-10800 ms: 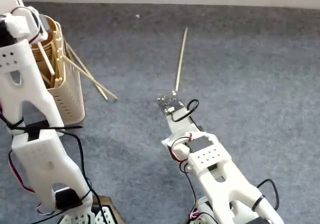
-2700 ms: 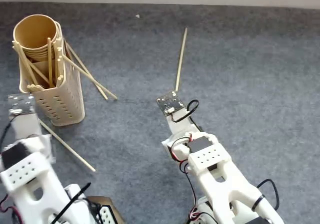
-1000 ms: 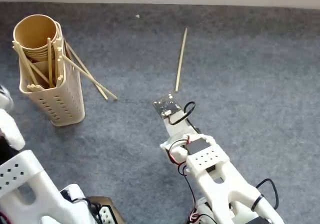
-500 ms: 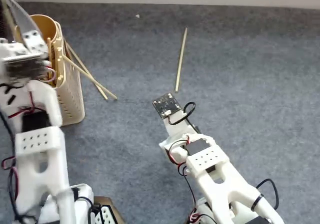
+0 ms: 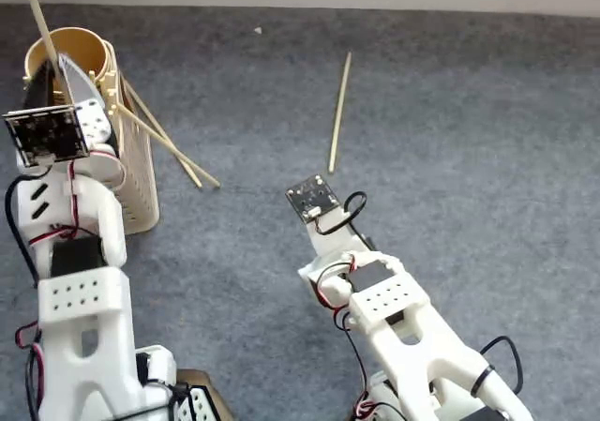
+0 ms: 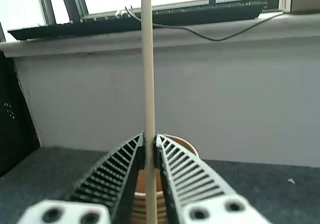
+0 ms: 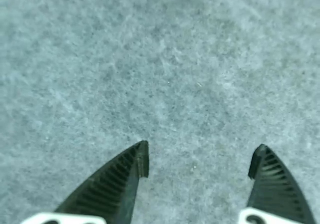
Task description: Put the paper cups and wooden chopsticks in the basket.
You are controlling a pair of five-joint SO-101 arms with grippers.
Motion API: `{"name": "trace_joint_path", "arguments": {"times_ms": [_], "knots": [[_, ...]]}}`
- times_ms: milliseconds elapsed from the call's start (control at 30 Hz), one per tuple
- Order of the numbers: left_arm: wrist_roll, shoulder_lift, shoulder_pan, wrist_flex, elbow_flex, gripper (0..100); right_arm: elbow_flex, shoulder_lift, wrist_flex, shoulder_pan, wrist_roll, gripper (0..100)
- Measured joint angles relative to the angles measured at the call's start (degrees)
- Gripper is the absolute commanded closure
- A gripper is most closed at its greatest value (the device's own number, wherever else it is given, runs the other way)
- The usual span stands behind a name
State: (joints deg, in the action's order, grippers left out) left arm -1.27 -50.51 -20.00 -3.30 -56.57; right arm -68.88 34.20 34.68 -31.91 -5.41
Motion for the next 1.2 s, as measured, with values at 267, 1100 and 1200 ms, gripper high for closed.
{"name": "trace_joint_path", "arguments": {"times_ms": [267,1100,1200], "knots": [[0.6,-1.7,0.0,4.4,0.0,66,0.0,0.0,0.0,0.0,0.0,68.4],[9.9,2.2,-32.3,35.4,29.0,79,14.7,0.0,13.9,11.3,-2.3,68.4],[9.9,7.3,-33.8,46.3,36.7,79,22.0,0.0,18.3,11.3,-2.4,68.4]]}}
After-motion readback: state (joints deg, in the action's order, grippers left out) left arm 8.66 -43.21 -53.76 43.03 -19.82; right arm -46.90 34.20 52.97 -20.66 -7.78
